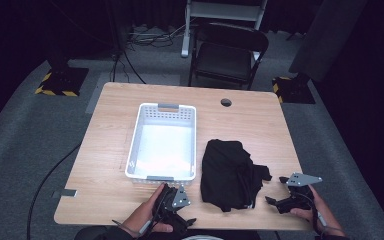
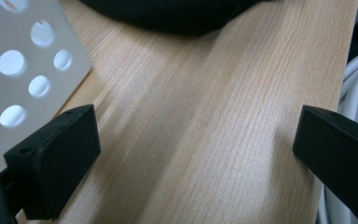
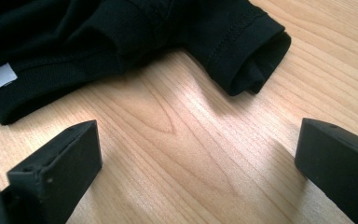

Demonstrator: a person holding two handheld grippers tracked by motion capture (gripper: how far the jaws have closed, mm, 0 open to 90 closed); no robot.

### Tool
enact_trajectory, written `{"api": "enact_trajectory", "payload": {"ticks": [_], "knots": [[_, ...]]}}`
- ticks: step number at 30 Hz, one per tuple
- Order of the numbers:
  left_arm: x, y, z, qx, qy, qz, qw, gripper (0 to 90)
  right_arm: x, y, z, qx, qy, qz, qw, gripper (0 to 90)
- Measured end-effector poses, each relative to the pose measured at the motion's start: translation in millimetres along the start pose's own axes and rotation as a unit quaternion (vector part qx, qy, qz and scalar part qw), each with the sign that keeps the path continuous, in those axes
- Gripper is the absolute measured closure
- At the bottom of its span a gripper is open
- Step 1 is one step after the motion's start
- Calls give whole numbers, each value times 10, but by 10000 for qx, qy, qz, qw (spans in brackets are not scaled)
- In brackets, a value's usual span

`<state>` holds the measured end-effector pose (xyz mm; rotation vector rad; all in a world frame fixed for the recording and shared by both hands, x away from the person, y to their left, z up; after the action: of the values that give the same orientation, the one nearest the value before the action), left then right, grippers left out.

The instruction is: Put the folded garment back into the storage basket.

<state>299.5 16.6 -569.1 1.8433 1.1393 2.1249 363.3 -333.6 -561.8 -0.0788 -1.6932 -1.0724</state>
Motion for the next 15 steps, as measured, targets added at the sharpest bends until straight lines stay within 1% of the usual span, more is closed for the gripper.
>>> {"api": "enact_trajectory", "payload": {"ticks": [5, 8, 11, 14, 15], "knots": [[-1, 4, 5, 4, 14, 11, 10000, 4, 3, -1, -17, 11, 19, 20, 10000, 7], [1, 9, 0, 33, 45, 70, 10000, 5, 4, 5, -17, 30, 26, 84, 10000, 6], [0, 11, -20, -12, 5, 59, 10000, 4, 5, 7, -19, 38, 37, 124, 9999, 6], [-6, 25, -33, 45, 29, 67, 10000, 7, 11, 7, -17, 14, 12, 197, 9998, 7], [-4, 28, -34, 30, 34, 95, 9999, 13, 12, 9, -17, 15, 9, 218, 9998, 7]]}}
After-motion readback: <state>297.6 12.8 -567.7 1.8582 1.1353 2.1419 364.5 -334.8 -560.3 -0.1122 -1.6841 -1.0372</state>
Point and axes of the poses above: each handheld gripper's, and its own axes: x roughly backward along the jaws, y roughly out of its top, z roughly to its left, the point moved 7 cm from there along -x, roughly forward along the jaws, and after that the axes turned 7 degrees about z, right-handed, at the moved point
